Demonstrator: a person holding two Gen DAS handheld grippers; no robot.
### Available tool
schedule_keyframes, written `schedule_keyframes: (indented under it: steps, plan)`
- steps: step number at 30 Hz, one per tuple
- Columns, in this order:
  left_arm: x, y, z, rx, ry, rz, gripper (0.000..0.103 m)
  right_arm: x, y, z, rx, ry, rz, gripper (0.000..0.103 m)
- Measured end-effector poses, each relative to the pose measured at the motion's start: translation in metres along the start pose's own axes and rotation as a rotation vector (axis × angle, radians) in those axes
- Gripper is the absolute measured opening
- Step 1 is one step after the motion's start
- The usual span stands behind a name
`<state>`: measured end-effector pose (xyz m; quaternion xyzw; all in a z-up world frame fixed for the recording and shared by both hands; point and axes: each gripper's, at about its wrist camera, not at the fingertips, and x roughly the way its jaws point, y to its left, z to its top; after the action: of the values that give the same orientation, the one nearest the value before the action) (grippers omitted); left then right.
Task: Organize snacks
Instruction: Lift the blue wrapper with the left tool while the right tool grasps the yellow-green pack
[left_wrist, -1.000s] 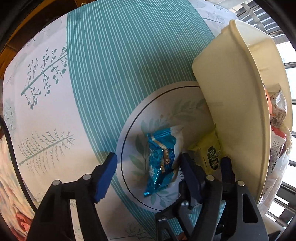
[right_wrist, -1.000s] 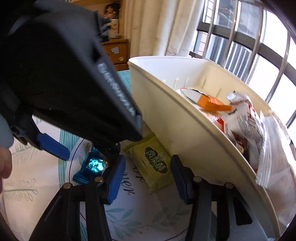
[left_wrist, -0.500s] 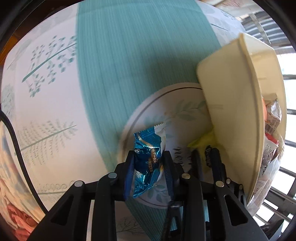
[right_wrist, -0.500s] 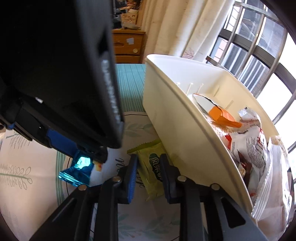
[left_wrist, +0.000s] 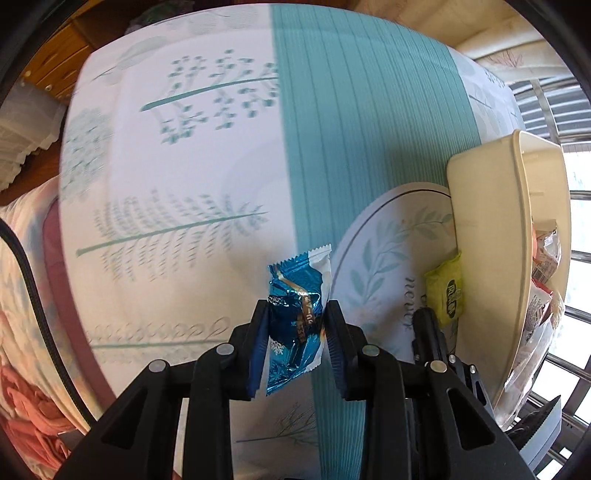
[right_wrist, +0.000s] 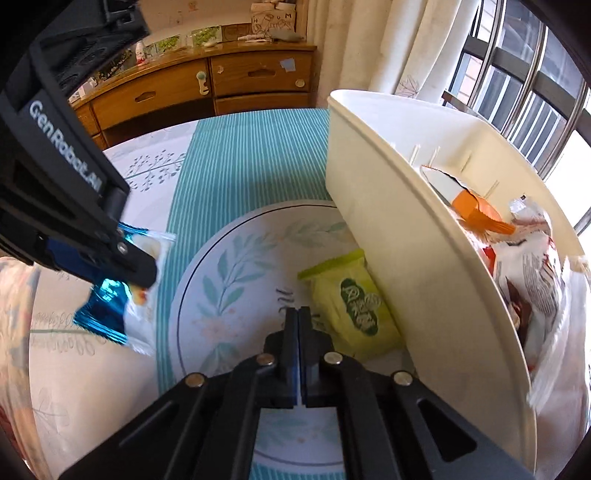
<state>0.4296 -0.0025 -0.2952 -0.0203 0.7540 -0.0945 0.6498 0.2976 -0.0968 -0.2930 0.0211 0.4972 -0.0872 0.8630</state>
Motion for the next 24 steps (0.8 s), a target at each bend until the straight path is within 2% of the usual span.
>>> schedule_keyframes:
  steps: [2,9,10,11,14,24]
  plan:
    - [-0.007,0.004,-0.016,-0.012,-0.005,0.004,0.028,-0.004,0.000,-0.001,-0.008,-0.022,-0.031,0.000]
    - [-0.014,0.019,-0.039,-0.043,-0.017,-0.007,0.028,-0.007,0.001,-0.009,-0.026,-0.057,-0.153,0.002]
    - [-0.013,0.022,-0.043,-0.044,-0.016,-0.006,0.028,-0.006,0.001,-0.008,-0.032,-0.060,-0.163,0.007]
    - [-0.016,0.025,-0.033,-0.046,-0.015,-0.006,0.028,-0.006,0.002,-0.008,-0.034,-0.060,-0.170,0.015]
    - [-0.011,0.032,-0.040,-0.050,-0.020,-0.009,0.028,-0.005,-0.001,-0.005,-0.013,-0.052,-0.187,0.034]
    - [-0.015,0.041,-0.055,-0.058,-0.034,-0.015,0.028,-0.005,0.001,-0.001,-0.029,-0.021,-0.224,0.039]
